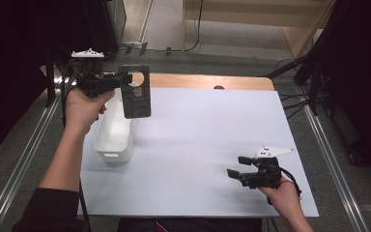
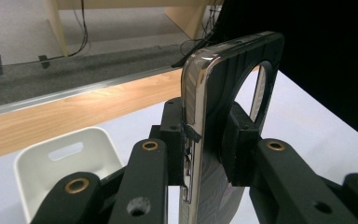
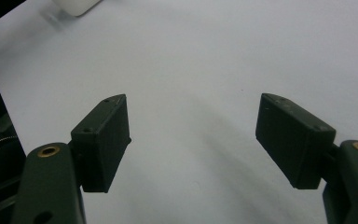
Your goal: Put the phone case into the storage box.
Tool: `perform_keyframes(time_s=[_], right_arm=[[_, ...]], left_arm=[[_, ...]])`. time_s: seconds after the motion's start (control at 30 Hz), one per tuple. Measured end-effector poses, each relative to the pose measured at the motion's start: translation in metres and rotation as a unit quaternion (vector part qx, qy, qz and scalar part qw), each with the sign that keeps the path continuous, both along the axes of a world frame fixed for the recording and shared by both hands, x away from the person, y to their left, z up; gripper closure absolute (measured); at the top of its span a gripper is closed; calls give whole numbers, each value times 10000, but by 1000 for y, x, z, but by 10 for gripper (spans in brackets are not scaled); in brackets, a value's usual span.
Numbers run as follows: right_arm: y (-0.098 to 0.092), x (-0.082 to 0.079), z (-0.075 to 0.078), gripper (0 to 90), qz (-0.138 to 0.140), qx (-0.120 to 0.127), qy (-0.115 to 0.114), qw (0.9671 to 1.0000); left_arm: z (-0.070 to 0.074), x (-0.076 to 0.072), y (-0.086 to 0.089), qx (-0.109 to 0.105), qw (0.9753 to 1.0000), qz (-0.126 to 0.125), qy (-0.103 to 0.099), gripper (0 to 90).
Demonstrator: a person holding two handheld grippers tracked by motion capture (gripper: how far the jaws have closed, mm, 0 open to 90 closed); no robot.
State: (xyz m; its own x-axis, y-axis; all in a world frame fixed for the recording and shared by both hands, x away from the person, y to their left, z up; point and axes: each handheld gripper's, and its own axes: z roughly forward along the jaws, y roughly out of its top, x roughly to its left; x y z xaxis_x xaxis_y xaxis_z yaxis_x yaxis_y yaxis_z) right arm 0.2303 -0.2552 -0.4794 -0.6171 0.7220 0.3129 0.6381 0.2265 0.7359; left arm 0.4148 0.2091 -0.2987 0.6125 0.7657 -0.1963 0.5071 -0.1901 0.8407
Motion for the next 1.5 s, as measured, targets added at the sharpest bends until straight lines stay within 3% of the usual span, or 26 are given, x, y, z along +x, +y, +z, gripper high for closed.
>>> perform_keyframes(time_s=[0.33, 0.8, 1.5], right_arm=[[-1, 1, 0, 252, -1, 2, -7, 10000], [-3, 0, 0, 252, -66, 4, -25, 10000], [-1, -3, 0, 252, -39, 2, -4, 10000]], left_arm=[[5, 6, 18, -9, 9996, 244, -113, 729], [1, 13, 35, 180, 9976, 612, -251, 729], [-7, 38, 43, 202, 9967, 760, -219, 727]])
